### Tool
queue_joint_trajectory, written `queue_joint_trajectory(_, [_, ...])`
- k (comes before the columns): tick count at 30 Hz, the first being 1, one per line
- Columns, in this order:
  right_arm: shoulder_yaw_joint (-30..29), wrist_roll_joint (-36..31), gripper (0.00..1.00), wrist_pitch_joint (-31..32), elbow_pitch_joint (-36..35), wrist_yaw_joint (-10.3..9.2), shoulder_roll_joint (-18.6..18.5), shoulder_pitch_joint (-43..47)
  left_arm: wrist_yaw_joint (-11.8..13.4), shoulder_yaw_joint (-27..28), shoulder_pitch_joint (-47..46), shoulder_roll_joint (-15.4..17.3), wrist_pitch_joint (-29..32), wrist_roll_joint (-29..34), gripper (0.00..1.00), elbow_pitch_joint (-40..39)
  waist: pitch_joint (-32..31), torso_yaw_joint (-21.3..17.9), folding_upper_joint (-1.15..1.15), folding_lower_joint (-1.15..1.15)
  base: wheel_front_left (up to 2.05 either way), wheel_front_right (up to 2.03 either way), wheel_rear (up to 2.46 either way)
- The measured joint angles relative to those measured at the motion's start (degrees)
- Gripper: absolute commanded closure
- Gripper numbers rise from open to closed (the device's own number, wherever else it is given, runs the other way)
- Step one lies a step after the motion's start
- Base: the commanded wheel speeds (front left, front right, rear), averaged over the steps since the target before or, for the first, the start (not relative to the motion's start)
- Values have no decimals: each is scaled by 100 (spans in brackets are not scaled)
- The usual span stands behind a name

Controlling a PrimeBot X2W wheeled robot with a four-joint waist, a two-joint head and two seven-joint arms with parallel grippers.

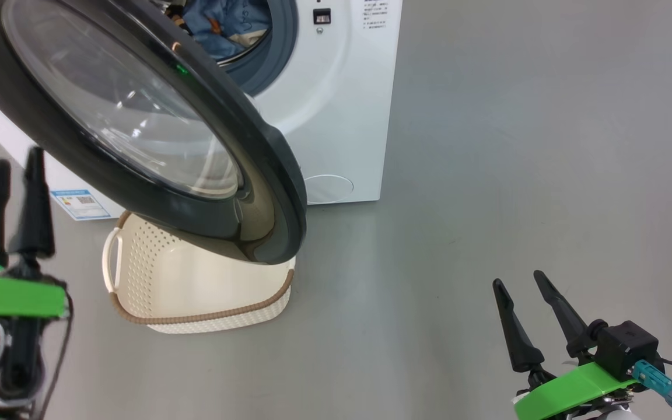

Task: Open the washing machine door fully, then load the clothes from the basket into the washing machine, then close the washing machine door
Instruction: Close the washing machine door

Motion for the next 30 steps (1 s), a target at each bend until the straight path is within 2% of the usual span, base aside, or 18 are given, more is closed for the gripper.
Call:
queue_joint_trajectory(4, [-12, 0, 0, 0, -26, 0, 2, 5, -9, -234, 159, 164, -423, 545, 0, 238, -12, 11, 0, 0, 0, 0, 0])
queue_joint_trajectory(11, [-27, -1, 0, 0, -80, 0, 11, 69, -25, -235, 418, 127, -539, 1456, 0, 347, -28, 43, 0, 0, 0, 0, 0])
queue_joint_trajectory(18, [-30, -1, 0, 0, -83, 0, 19, 118, -12, -47, 756, -92, -563, 2416, 0, 186, -45, 60, 0, 0, 0, 0, 0])
queue_joint_trajectory(22, [-31, -1, 0, 0, -85, 0, 20, 121, 129, 56, 1021, -226, -563, 2904, 0, 86, -65, 66, 0, 0, 0, 0, 0])
queue_joint_trajectory(30, [-37, -2, 0, 0, -91, 0, 16, 141, 186, 278, 1496, -541, -563, 3444, 0, -9, -133, 51, 0, 0, 0, 0, 0])
